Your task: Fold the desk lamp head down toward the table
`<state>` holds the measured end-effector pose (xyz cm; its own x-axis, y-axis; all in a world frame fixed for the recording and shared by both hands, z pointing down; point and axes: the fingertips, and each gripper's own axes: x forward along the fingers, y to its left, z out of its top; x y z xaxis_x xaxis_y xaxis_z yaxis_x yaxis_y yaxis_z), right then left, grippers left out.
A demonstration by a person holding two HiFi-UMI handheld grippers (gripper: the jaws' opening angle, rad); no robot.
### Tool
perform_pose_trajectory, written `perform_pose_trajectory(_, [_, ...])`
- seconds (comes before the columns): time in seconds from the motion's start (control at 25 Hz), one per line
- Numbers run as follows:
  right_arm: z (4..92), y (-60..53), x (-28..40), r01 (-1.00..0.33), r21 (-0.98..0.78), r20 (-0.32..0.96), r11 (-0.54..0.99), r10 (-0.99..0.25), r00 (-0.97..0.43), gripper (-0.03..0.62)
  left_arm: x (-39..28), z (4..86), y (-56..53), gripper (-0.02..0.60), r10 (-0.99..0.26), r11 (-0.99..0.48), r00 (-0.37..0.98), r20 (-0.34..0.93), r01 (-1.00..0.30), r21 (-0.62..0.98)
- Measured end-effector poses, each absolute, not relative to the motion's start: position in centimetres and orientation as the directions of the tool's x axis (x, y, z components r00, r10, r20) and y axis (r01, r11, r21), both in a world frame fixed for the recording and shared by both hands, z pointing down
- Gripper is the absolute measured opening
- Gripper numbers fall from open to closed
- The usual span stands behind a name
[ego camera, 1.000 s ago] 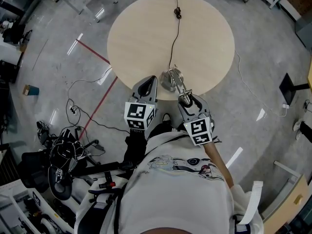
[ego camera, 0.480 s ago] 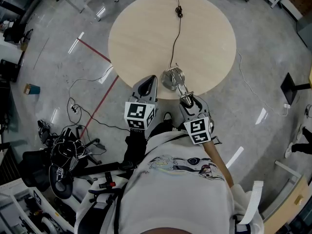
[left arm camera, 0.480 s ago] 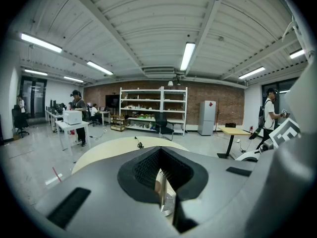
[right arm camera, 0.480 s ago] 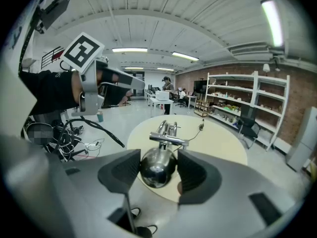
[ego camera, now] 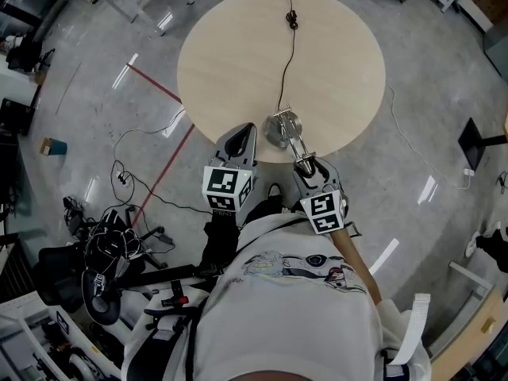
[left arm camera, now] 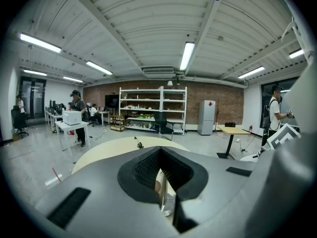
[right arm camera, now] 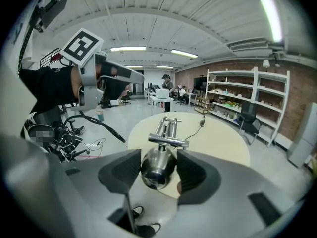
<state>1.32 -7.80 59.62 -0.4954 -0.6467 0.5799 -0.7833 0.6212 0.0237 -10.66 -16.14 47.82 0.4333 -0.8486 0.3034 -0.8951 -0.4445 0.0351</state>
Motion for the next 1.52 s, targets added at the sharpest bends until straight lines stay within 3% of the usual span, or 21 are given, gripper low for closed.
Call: perform_pose_trajectory(1.52, [64.9, -7.6, 1.6, -0.793, -0.081, 0.66, 0.604, -0.564, -0.497, 0.187, -11.1, 48.7, -17.0, 0.0, -0.841, -0.446, 0.43, 0.329, -0.894, 0.03])
